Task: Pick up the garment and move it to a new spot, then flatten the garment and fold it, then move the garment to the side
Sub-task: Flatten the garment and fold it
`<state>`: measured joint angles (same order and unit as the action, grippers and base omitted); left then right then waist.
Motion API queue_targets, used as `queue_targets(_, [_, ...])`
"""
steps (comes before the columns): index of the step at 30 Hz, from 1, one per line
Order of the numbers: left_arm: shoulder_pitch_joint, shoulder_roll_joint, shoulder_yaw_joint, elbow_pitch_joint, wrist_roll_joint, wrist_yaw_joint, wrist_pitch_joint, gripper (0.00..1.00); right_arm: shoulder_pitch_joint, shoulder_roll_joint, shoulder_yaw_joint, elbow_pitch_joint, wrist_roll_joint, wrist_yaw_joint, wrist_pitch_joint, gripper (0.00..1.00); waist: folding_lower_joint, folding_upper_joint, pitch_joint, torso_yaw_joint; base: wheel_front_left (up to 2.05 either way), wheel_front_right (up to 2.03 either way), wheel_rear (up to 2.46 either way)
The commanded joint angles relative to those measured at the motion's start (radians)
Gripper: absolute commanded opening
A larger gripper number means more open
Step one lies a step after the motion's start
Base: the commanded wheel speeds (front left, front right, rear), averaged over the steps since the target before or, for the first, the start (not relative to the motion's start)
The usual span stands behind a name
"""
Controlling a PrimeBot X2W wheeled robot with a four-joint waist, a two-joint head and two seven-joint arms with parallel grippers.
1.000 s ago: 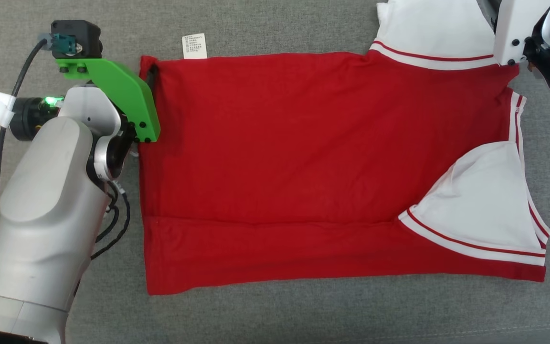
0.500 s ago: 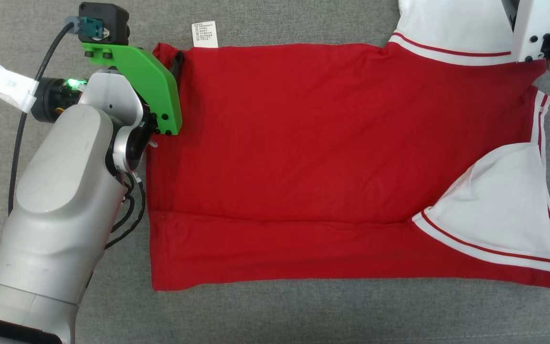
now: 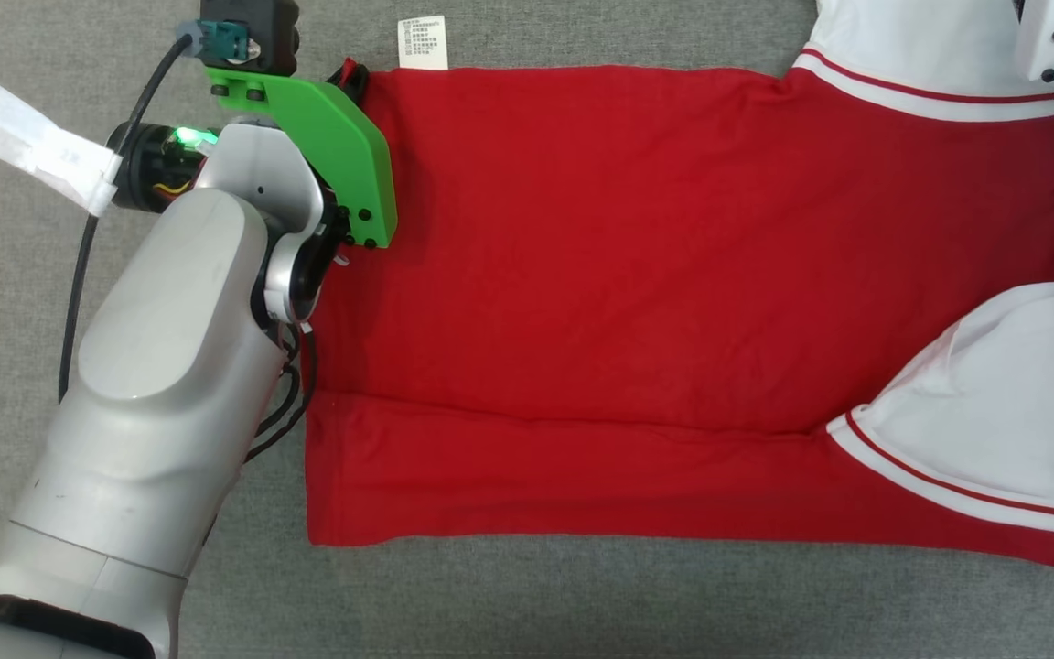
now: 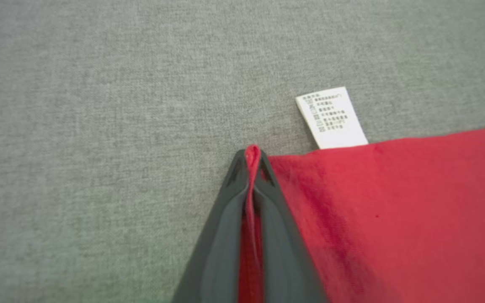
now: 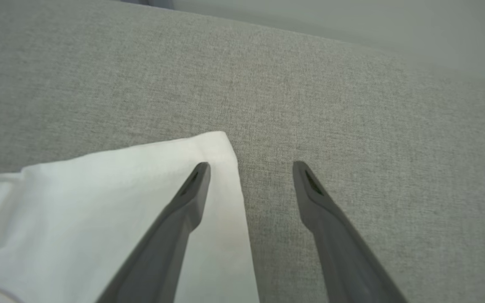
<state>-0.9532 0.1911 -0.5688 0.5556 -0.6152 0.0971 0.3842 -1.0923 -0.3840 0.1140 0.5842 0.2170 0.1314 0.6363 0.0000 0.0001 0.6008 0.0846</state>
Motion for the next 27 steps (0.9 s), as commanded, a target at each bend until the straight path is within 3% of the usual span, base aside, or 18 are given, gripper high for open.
queue_targets(1, [0.081,-0.011,-0.027,0.038,-0.005,-0.001,0.018,0.0,-0.015,-0.006,-0.001,0.013,-0.01,-0.001,-0.016,1.0,0.0,-0.0001,0.015,0.02,0.0,0.0,0.0])
queue_targets(6, [0.072,-0.033,-0.038,0.045,-0.009,-0.011,-0.001,0.0,-0.028,-0.008,0.0,0.081,-0.02,-0.001,-0.034,1.0,0.0,-0.0001,0.035,0.049,0.0,0.0,0.0])
queue_targets(12, [0.068,-0.043,-0.043,0.069,-0.013,-0.015,-0.018,0.0,-0.011,0.001,0.072,0.149,0.032,0.002,0.011,0.99,0.0,-0.0001,0.044,0.062,0.0,0.0,0.0])
queue_targets(13, [0.067,-0.044,-0.042,0.072,-0.014,-0.016,-0.022,0.0,-0.003,0.0,0.085,0.157,0.044,0.003,0.023,0.49,0.0,-0.0001,0.044,0.061,0.0,0.0,0.0])
queue_targets(14, [0.066,-0.045,-0.041,0.075,-0.015,-0.015,-0.026,0.0,0.0,-0.003,0.092,0.162,0.053,0.003,0.029,0.06,0.0,-0.0001,0.042,0.061,0.0,0.0,0.0])
queue_targets(15, [0.065,-0.046,-0.04,0.077,-0.016,-0.015,-0.032,0.0,0.003,-0.01,0.101,0.166,0.061,0.003,0.033,0.0,0.0,-0.0001,0.039,0.059,0.0,0.0,0.0])
queue_targets(20, [0.06,-0.033,-0.022,0.082,-0.009,-0.003,-0.085,0.0,-0.009,-0.046,0.102,0.151,0.068,-0.002,-0.038,0.0,0.0,-0.0001,0.012,0.046,0.0,0.0,0.0])
queue_targets(27, [0.04,-0.014,0.01,0.096,0.014,0.014,-0.22,0.0,-0.026,-0.029,0.096,0.133,0.051,-0.002,-0.236,0.0,0.0,-0.0001,-0.056,0.017,0.0,0.0,0.0])
